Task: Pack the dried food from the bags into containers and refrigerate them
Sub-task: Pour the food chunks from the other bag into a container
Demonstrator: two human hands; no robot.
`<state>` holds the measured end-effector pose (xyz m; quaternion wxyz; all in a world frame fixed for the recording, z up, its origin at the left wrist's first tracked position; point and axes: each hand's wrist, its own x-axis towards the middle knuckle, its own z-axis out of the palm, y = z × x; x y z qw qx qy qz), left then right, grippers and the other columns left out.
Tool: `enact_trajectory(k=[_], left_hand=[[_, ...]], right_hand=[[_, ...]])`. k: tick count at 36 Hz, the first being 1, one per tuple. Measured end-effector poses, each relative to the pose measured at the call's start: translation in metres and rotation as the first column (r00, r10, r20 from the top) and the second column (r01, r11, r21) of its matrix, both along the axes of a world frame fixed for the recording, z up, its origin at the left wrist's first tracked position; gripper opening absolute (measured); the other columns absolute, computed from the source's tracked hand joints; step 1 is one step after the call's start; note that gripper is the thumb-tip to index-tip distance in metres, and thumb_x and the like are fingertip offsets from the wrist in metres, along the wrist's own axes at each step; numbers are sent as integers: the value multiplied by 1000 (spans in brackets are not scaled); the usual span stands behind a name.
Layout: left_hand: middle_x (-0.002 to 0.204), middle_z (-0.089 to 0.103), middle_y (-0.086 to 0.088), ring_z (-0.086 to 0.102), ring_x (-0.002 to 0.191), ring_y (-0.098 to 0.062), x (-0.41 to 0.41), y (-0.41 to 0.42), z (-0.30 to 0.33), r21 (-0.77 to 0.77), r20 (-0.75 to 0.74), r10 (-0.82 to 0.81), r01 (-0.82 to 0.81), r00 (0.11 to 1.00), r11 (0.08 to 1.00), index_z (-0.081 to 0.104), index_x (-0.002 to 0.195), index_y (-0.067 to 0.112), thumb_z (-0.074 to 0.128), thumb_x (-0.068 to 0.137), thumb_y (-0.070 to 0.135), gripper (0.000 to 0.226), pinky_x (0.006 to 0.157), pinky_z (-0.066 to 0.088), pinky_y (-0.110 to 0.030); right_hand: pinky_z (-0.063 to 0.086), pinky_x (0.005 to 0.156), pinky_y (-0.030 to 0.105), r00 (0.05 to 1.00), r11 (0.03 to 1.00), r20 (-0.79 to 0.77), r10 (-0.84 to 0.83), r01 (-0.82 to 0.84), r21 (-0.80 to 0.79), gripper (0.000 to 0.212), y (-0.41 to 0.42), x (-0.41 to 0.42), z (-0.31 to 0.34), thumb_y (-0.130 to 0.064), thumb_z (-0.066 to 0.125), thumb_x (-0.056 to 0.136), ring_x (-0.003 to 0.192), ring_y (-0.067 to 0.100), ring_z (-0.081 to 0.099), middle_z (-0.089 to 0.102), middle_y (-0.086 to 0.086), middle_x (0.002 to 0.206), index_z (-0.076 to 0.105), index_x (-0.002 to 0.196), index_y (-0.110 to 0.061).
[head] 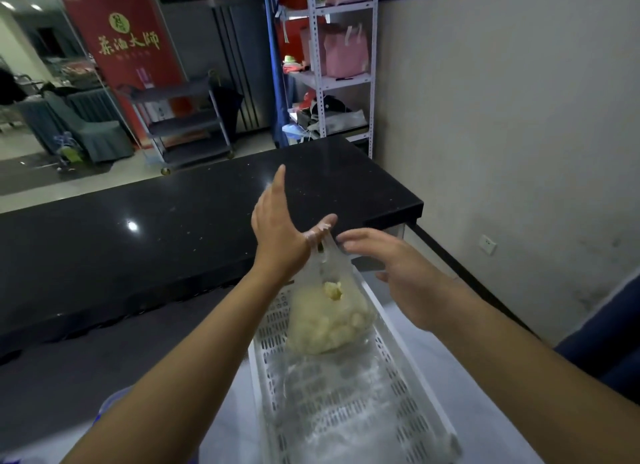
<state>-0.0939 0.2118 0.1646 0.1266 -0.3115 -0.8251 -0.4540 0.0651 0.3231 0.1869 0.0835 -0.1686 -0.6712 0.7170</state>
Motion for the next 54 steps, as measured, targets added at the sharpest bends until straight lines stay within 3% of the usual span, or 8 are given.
enact_trajectory(k=[4, 10, 17, 21, 25, 31, 44, 54], left_hand=[[159, 32, -1, 25, 148, -21, 4, -4, 16, 7, -58, 9, -9, 998, 1000, 17, 159, 27, 74, 84, 51, 97, 121, 19, -53], [163, 25, -1, 21, 150, -19, 28, -11, 71, 194, 65, -99, 84, 993, 977, 18, 158, 32, 67, 89, 50, 86, 120, 24, -57], [159, 33, -8, 35, 145, -26, 26, -53, 124, 212, -79, -57, 73, 995, 975, 26, 156, 23, 58, 87, 60, 85, 114, 37, -55], [160, 32, -5, 31, 147, -22, 24, -97, 107, -42, -214, 103, -114, 971, 993, 26, 156, 17, 61, 89, 57, 86, 117, 31, -53], [158, 28, 11, 27, 148, -15, 36, -148, 92, -73, -223, 152, -172, 963, 982, 27, 156, 25, 60, 89, 59, 82, 119, 28, -53], [159, 30, 3, 28, 147, -12, 54, -227, 95, -10, -186, 227, -233, 956, 973, 29, 155, 21, 57, 89, 58, 81, 120, 28, -40], [165, 19, -10, 15, 152, -25, 96, -487, 63, -147, -319, 447, -510, 836, 848, 27, 157, 21, 60, 90, 58, 83, 120, 17, -59], [166, 15, -7, 11, 153, -26, 103, -627, -5, -208, -160, 535, -558, 830, 803, 22, 158, 30, 62, 90, 56, 82, 124, 9, -50]], right_hand=[[45, 92, 32, 994, 984, 32, -104, 108, -138, 30, -5, 36, -32, -41, 67, 85, 115, 2, 54, 64, -21, 120, 67, 115, -41], [46, 103, 54, 948, 833, 210, -239, 311, -457, 94, -37, 64, -77, -52, 79, 50, 126, 27, 50, 54, -7, 127, 48, 137, -35], [36, 102, 71, 998, 463, 55, -20, 58, -885, 75, -70, 44, -104, -45, 96, 49, 122, 40, 58, 62, 14, 134, 71, 117, -26], [42, 108, 55, 995, 368, -87, 53, -101, -924, 62, -86, 25, -109, -39, 83, 70, 122, 33, 61, 64, 16, 132, 70, 124, -12], [61, 75, 42, 987, 400, -8, 159, -72, -914, 57, -101, 17, -124, -33, 89, 61, 105, 28, 71, 69, 16, 123, 77, 110, -9], [58, 86, 44, 923, 324, -116, 366, -243, -914, 74, -144, 19, -126, -40, 98, 53, 115, 29, 66, 69, 17, 124, 74, 116, -8], [60, 64, 40, 948, 652, -21, 317, -234, -721, 49, -347, 55, -133, -33, 64, 86, 79, 25, 73, 73, 15, 92, 64, 126, -4], [61, 71, 48, 968, 892, 66, 242, -195, -407, 51, -437, 68, -121, -25, 75, 76, 89, 30, 74, 72, 12, 116, 66, 125, -20]])
